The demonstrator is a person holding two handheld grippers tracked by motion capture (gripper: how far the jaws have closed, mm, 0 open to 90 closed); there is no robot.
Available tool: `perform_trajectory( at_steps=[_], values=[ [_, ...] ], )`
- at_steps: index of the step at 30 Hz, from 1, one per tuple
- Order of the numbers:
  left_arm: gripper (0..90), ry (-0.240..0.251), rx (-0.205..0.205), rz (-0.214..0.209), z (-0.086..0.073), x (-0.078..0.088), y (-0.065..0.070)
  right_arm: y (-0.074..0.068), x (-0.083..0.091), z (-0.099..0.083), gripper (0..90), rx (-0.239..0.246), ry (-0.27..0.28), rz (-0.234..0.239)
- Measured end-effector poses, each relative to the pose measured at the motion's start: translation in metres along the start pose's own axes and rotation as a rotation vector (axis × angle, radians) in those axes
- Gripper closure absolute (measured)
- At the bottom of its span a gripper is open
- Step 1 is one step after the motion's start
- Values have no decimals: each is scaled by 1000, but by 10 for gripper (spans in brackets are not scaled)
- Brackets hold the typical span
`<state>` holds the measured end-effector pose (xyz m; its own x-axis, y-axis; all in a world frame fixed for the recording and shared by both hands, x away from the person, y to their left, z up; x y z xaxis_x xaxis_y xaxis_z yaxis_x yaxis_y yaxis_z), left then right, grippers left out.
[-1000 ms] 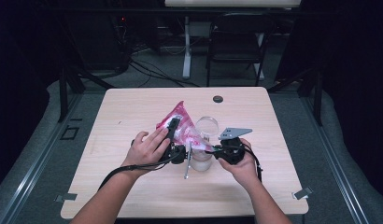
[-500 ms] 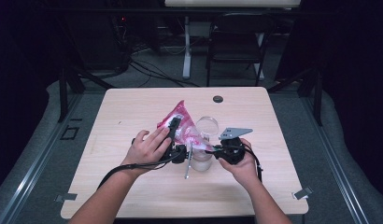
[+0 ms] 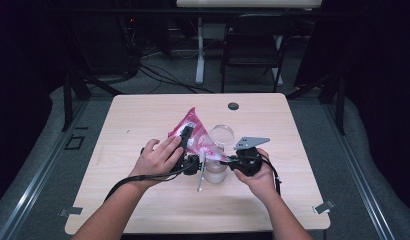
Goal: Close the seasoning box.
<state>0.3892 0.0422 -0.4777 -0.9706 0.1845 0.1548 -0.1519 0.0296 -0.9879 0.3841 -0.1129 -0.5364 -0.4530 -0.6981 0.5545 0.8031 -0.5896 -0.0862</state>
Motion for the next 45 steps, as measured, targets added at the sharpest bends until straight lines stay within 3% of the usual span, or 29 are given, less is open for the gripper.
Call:
perform_trajectory(
  at_steps=[2,6,8,27,34,45],
  values=[
    [664,1,-12,7,0,1,-1,0,0,0,900,1,0,-1],
    [663,4,3,4,1,1,0,0,0,0,900,0,-2,-2],
    [663,8,-12,9,2,0,-2,1,0,-1,900,-1,-2,1],
    [654,4,-43,-44,0,-2,-4,-1,-2,-1,900,5,-8,4],
    [675,3,-43,-89,-1,-2,-3,0,-1,-2,900,12,-17,2],
    [680,-7,-71,-103,-3,-3,-6,-2,-1,-1,900,19,-15,-1]
  ],
)
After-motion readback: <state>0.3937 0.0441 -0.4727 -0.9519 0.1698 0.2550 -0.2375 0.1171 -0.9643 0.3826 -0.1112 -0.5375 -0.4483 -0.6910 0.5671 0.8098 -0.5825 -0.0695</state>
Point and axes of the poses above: each handheld gripper's, and its own axes: x roughly backward along the jaws, z roughly out of its top, y roughly to its right, the point moved 7 cm from there along -x, roughly forward along the jaws, and after that the axes turned 4 degrees about x, right-handed, at the moved point
